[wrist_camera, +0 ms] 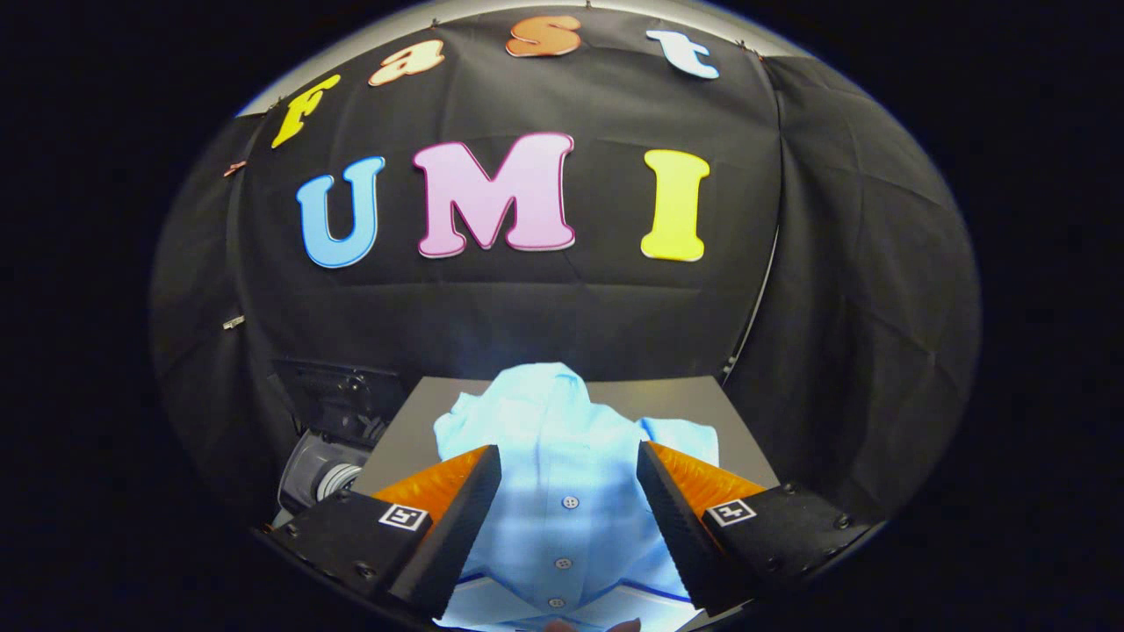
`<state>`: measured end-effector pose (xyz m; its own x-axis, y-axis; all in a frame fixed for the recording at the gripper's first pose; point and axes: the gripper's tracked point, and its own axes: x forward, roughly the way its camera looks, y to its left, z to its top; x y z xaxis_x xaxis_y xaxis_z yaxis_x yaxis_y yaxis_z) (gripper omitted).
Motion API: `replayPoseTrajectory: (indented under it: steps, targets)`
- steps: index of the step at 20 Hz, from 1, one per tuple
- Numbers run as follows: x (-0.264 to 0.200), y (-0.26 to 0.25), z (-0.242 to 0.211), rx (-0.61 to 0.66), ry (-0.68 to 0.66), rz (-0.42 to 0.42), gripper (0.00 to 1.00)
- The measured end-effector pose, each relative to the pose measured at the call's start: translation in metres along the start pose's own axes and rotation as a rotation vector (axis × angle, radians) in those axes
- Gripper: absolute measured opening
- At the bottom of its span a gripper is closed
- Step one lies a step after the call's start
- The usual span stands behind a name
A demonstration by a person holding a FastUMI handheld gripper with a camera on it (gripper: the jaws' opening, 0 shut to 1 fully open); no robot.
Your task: Put the clothes into the washing machine and then close the washing machine lid.
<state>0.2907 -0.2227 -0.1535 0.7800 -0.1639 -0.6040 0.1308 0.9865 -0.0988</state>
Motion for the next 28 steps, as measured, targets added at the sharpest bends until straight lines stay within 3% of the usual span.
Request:
replayPoseTrajectory:
  steps: [5,7,8,10,11,17,21,28]
  targets:
    - [0.032,-0.011,-0.044,0.021,0.134,-0.047,0.97]
    - [0.03,-0.014,-0.044,-0.086,0.096,-0.076,0.91]
    - [0.029,-0.011,-0.04,-0.139,0.063,-0.049,0.71]
    - [0.028,-0.009,-0.035,-0.11,0.02,-0.037,0.31]
    - [0.025,-0.008,-0.035,-0.084,0.016,-0.029,0.25]
    - [0.003,0.002,-0.007,0.026,0.001,0.039,0.25]
    - [-0.019,0.014,0.028,0.02,-0.057,0.057,0.24]
    - [-0.068,0.1,0.083,0.032,-0.159,0.166,0.24]
